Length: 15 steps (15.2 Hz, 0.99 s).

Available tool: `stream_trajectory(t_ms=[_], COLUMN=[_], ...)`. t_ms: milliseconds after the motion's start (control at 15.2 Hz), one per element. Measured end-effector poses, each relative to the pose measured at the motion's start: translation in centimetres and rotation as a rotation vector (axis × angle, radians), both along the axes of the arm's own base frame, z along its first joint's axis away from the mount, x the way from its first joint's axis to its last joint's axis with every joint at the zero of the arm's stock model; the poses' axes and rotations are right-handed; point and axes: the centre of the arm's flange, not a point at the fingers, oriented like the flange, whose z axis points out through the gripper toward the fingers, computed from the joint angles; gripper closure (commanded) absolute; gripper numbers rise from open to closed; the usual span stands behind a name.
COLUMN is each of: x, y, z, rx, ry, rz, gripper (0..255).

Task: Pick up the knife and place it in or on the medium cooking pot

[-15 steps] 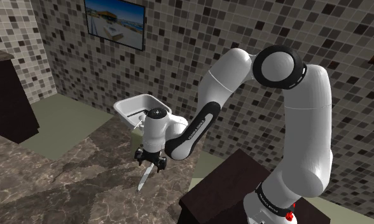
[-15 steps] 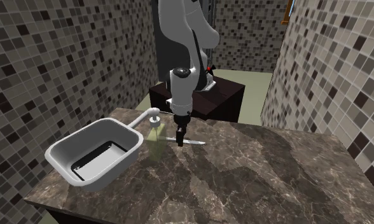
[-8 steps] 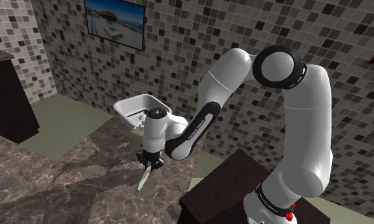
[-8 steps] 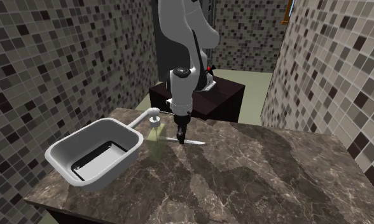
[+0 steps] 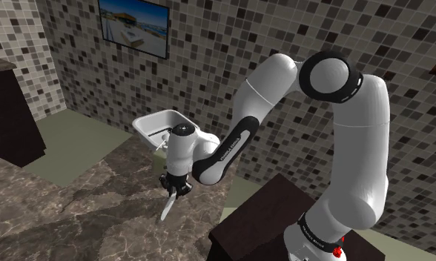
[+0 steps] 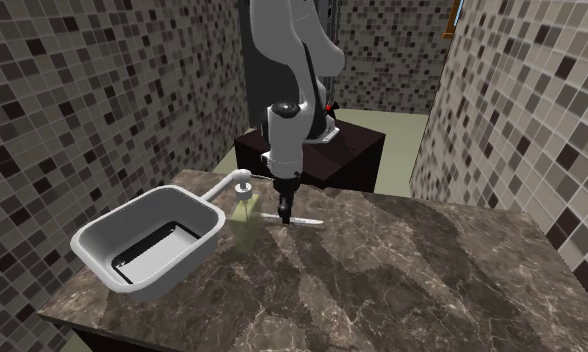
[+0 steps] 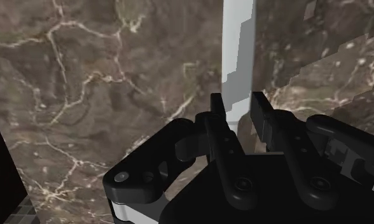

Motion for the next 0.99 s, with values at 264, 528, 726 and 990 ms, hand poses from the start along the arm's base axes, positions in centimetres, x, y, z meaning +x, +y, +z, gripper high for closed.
stream_trajectory(t_ms=[264, 528, 726, 990], x=[0.0, 0.1, 0.1, 0.2], y=[0.0, 0.1, 0.0, 0.1], z=[2.1, 4.2, 5.8, 7.8], rx=[0.000, 0.000, 0.000, 0.000], ry=[0.000, 0.000, 0.000, 0.000], rz=[0.000, 0.000, 0.000, 0.000], gripper=[255, 255, 255, 255])
